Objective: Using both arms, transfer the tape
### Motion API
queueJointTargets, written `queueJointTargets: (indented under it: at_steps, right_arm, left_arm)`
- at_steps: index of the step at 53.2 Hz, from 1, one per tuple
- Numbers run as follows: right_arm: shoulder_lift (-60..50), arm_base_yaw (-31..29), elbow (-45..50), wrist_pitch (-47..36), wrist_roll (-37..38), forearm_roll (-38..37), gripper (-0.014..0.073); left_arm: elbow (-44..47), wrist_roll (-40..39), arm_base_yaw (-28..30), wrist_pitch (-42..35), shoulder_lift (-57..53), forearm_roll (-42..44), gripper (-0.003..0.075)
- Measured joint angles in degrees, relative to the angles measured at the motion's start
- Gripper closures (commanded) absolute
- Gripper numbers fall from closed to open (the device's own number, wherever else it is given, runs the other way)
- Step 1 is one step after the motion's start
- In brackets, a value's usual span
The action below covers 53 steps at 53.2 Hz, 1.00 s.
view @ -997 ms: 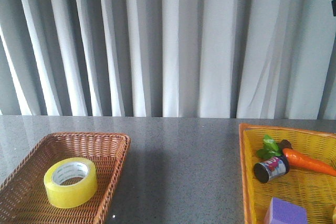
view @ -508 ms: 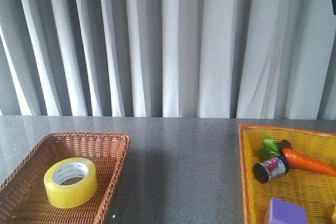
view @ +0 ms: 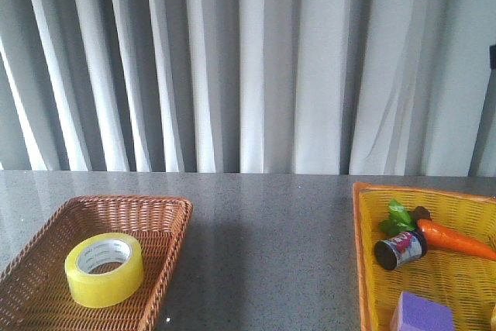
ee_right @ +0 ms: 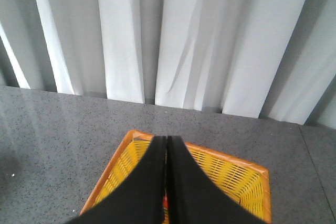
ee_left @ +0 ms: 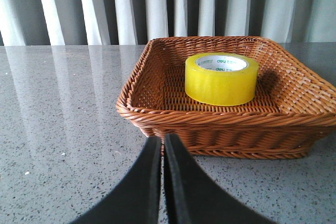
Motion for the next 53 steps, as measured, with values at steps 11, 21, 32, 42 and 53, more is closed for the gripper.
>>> queueJointTargets:
  at_steps: [11,21,32,42,53]
  right_arm:
    - [-16.7,0.0,22.6,-11.3,0.2,0.3,0.0602]
    - [-31.4,0.0,43.4,-18.9,0.2,0.2,0.0602]
    - [-48.5,0.0,65.8,-27.5,0.2,-0.8,0.0602]
    - [-61.4,0.0,82.9,-32.7,0.2,-2.8,0.0602]
    - [-70.7,0.0,95.7,-38.7,0.5,-2.8,0.0602]
  left_arm:
    - [0.0,0.0,0.0,0.0,0.0,0.0,0.0727]
    - [0.0,0.0,0.0,0.0,0.0,0.0,0.0727]
    - [0.0,0.0,0.0,0.0,0.0,0.0,0.0727]
    - [0.0,0.0,0.0,0.0,0.0,0.0,0.0727]
    - [0.0,0.0,0.0,0.0,0.0,0.0,0.0727]
